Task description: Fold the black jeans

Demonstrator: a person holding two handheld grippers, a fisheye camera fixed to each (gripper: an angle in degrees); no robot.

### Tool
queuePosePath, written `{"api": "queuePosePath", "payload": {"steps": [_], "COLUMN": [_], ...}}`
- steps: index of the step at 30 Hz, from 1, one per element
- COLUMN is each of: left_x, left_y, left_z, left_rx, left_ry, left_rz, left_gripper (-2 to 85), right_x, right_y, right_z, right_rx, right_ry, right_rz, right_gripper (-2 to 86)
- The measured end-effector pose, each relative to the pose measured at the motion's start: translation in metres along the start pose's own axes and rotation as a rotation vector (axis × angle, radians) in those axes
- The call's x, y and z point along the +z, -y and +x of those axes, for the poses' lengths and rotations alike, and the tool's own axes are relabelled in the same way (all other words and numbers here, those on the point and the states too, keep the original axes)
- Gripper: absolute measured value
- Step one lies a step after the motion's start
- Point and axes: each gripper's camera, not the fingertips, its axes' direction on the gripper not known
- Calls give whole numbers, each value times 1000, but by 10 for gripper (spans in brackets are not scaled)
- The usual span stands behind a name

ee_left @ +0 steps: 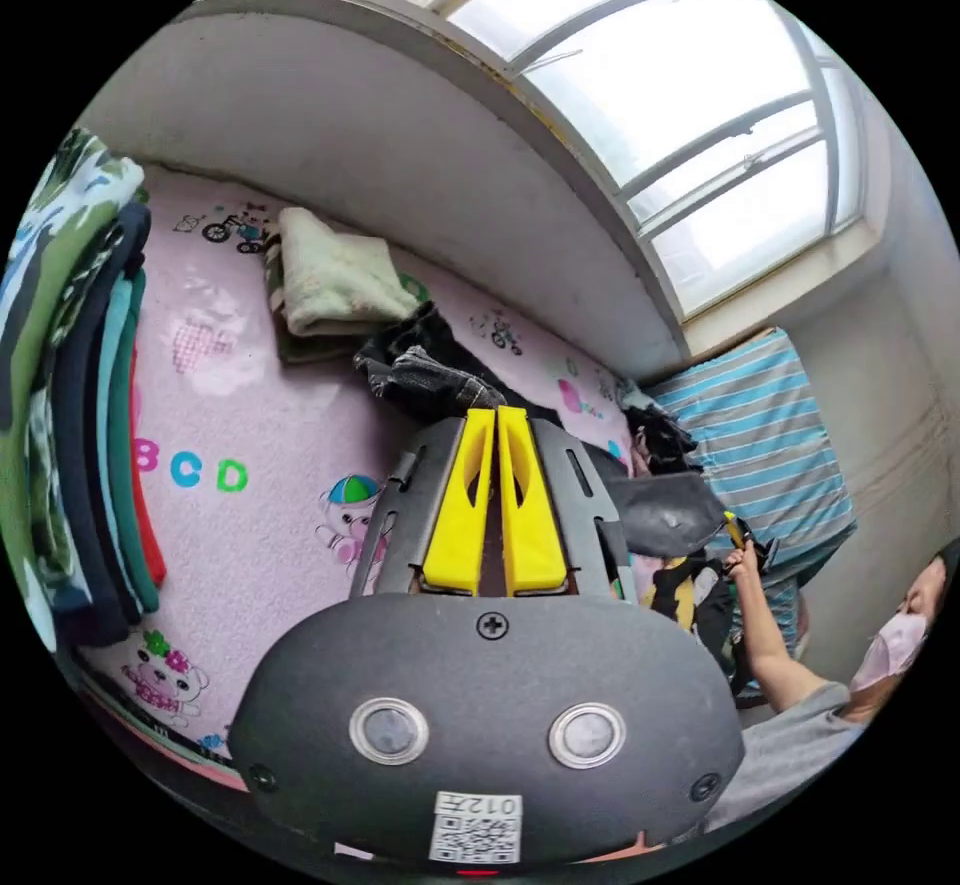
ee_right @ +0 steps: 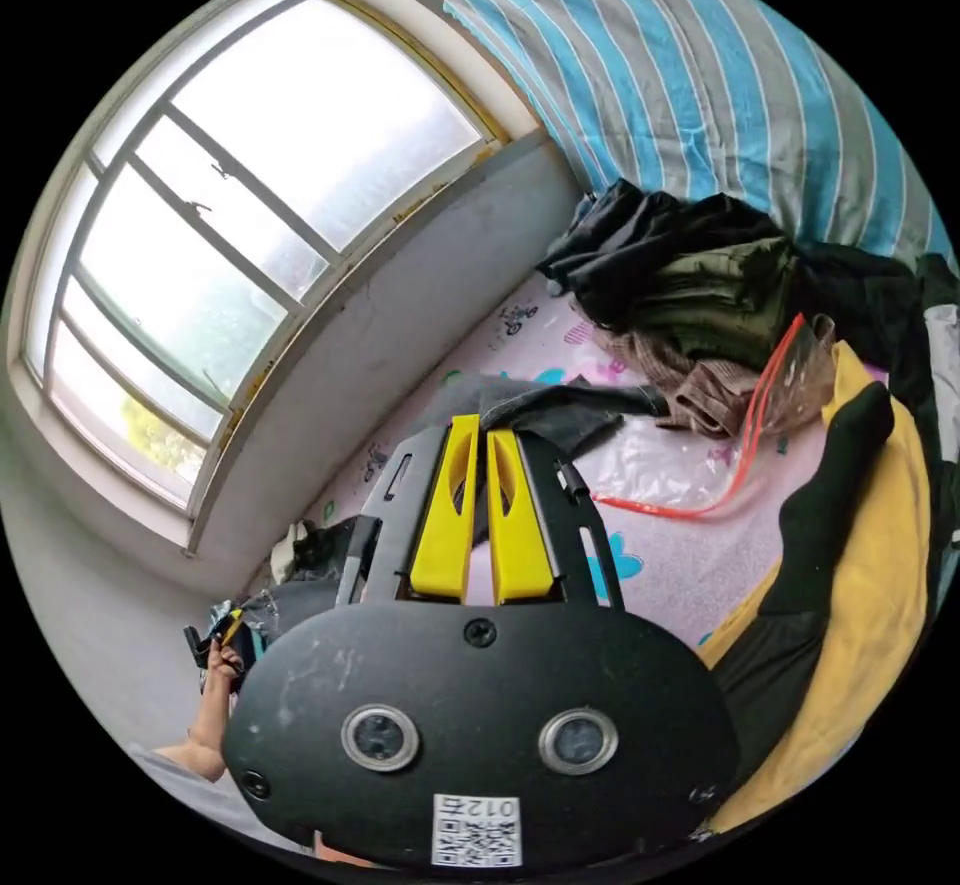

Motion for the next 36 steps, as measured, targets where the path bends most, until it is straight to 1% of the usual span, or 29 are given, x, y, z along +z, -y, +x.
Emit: {"api": "queuePosePath", "payload": {"steps": [1,2,3,4,5,6,9,12,15,19,21,25,29,33,36], "left_x": [4,9,22,38,46,60,77,77,74,73,68,46,39,37,39], "left_y": [-15,-23,-41,-60,-69,-87,-115,-120,-123,-153,-172,-211,-229,-237,-241], "left_z": [-10,-17,-34,-52,-59,-72,-85,-81,-73,-72,-77,-90,-84,-89,-90], "left_rx": [-3,-12,-49,-89,-107,-140,-193,-157,-117,-136,-170,-284,-268,-308,-313], "left_ry": [47,68,99,123,145,196,283,326,360,427,432,361,403,349,313], "left_rz": [-45,-76,-149,-226,-259,-310,-353,-388,-404,-434,-419,-332,-319,-306,-316], "left_gripper": [-1,0,0,0,0,0,0,0,-1,-1,-1,-1,0,1,2], "right_x": [7,22,32,55,76,85,118,131,143,155,159,169,185,197,208], "right_y": [-8,-21,-29,-47,-67,-76,-113,-123,-122,-120,-122,-127,-129,-129,-128], "right_z": [17,40,52,76,99,108,143,153,155,149,147,142,129,120,108], "right_rx": [13,33,48,75,108,122,218,229,217,189,192,188,140,162,102], "right_ry": [-23,-60,-87,-129,-164,-183,-247,-304,-303,-323,-310,-290,-296,-333,-388], "right_rz": [-32,-104,-146,-242,-324,-344,-431,-446,-473,-487,-484,-465,-492,-521,-574], "right_gripper": [-5,-5,-5,-5,-5,-4,-4,-4,-4,-4,-4,-4,-4,-4,-3]}}
